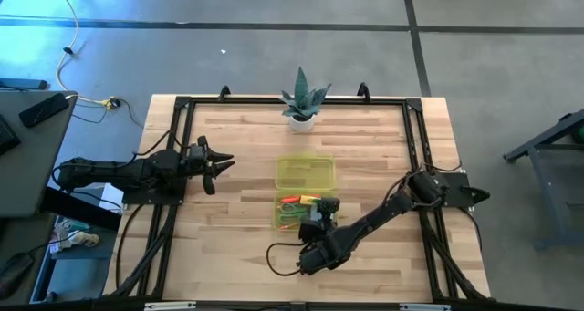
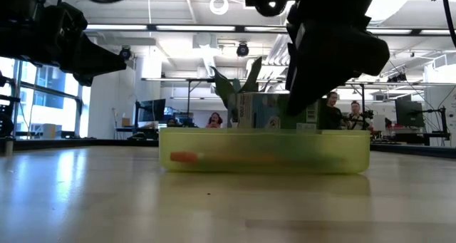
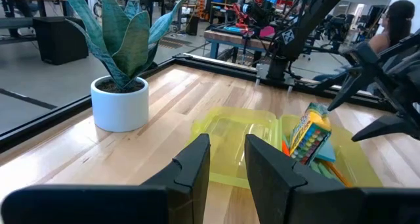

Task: Pack school essentials
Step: Put the yellow crayon box into the yellow supply box

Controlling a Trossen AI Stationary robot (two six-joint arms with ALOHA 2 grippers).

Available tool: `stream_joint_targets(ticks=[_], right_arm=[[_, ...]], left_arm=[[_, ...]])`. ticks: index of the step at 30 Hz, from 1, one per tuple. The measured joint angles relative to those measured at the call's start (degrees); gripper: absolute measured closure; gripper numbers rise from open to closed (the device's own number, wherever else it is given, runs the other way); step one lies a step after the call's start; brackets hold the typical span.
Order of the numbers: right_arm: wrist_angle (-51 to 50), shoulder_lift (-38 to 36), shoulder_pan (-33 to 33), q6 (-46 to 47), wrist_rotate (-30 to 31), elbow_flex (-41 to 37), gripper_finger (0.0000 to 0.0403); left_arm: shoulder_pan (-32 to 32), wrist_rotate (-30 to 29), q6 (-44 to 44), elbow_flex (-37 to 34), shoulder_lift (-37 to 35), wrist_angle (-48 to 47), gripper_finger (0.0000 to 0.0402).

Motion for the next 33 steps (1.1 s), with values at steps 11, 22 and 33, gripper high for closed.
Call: stream_joint_targets(ticks=[11,22,33], right_arm=[[-7.63,-0.20,-1.63,1.00,8.43,1.46,0.0114],[-6.76,-7.03,-9.06,-7.69,-3.43,1.62,0.0114],[-0.31,-18.88,-13.76,-16.43,-13.41,-1.42,0.0131]], left_arm=[[-0.02,0.00,-0.01,0.00,-0.01,0.00,0.0316],[0.00,0.00,0.00,0.00,0.00,0.00,0.0316],[-0.02,0.00,0.01,0.00,-0.01,0.00,0.0316]])
